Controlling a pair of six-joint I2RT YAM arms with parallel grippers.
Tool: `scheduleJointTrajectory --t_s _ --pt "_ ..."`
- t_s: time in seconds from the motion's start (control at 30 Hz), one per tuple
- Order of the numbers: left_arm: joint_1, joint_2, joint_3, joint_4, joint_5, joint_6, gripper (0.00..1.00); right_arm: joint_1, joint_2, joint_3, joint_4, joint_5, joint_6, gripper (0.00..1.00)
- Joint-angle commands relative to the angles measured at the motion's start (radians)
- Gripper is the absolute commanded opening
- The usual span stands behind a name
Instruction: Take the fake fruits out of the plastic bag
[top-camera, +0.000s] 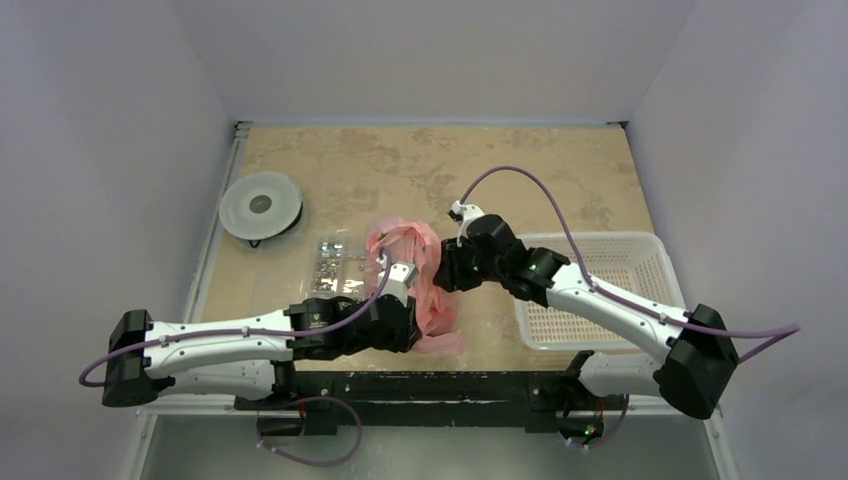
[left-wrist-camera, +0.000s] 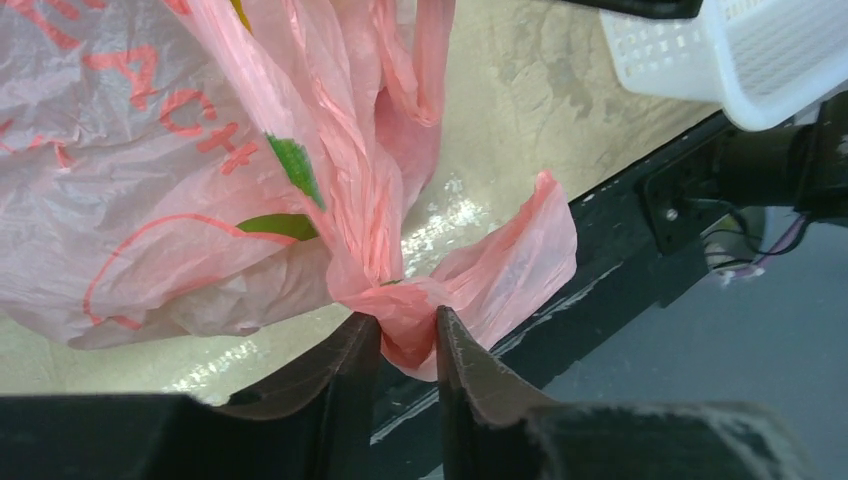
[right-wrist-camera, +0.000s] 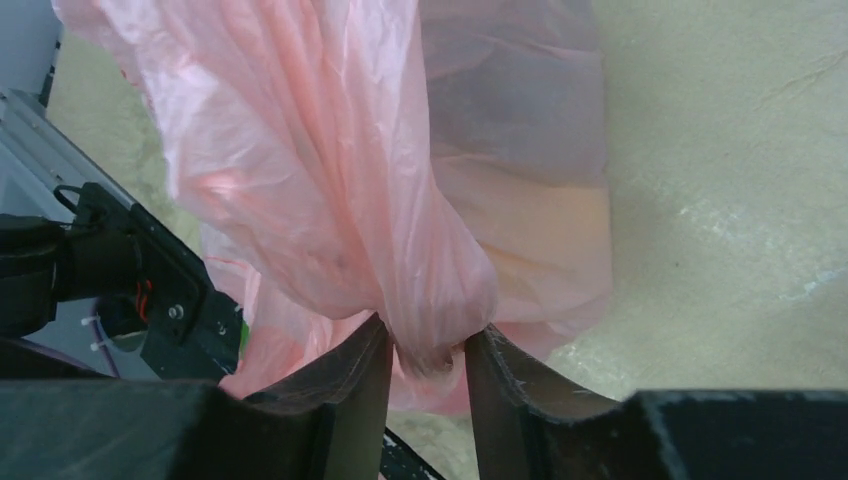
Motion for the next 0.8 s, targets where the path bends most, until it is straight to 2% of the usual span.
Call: scheduleJointTrajectory --t_s 0.0,0.07,0.1,0.17,0.3,0.43,0.6,0.77 --pt "-0.005 -0.027 -0.039 0.040 0.011 -0.009 0.20 -0.003 -0.003 0.016 0.088 -0.077 0.006 0.29" --pt "-0.005 -0.047 -0.059 0.036 0.012 -0.015 0.11 -0.003 -0.009 0.025 0.094 -0.060 0.004 0.18" --pt "-0.005 -0.062 -0.071 0.021 0.006 -0.028 0.01 -0.003 -0.014 0.039 0.079 -0.048 -0.004 0.11" --pt "-0.005 -0.095 -0.093 -0.010 0.000 -0.049 0.00 -0.003 -0.027 0.097 0.034 -0.017 -0.030 0.00" --pt "-0.004 -0.183 -0.117 -0.042 -0.008 -0.058 0.00 -0.003 -0.085 0.209 -0.046 0.131 -0.090 0.00" --pt "-0.004 -0.259 -0.079 -0.097 -0.011 -0.030 0.00 -0.003 -0.128 0.328 -0.105 0.320 -0.094 0.00" --pt "-0.005 -0.310 0.022 -0.133 -0.012 0.050 0.00 -0.008 -0.047 0.545 -0.167 0.419 -0.138 0.00" --pt "-0.004 -0.300 0.130 -0.149 -0.005 0.104 0.00 -0.010 0.065 0.759 -0.186 0.451 -0.180 0.00"
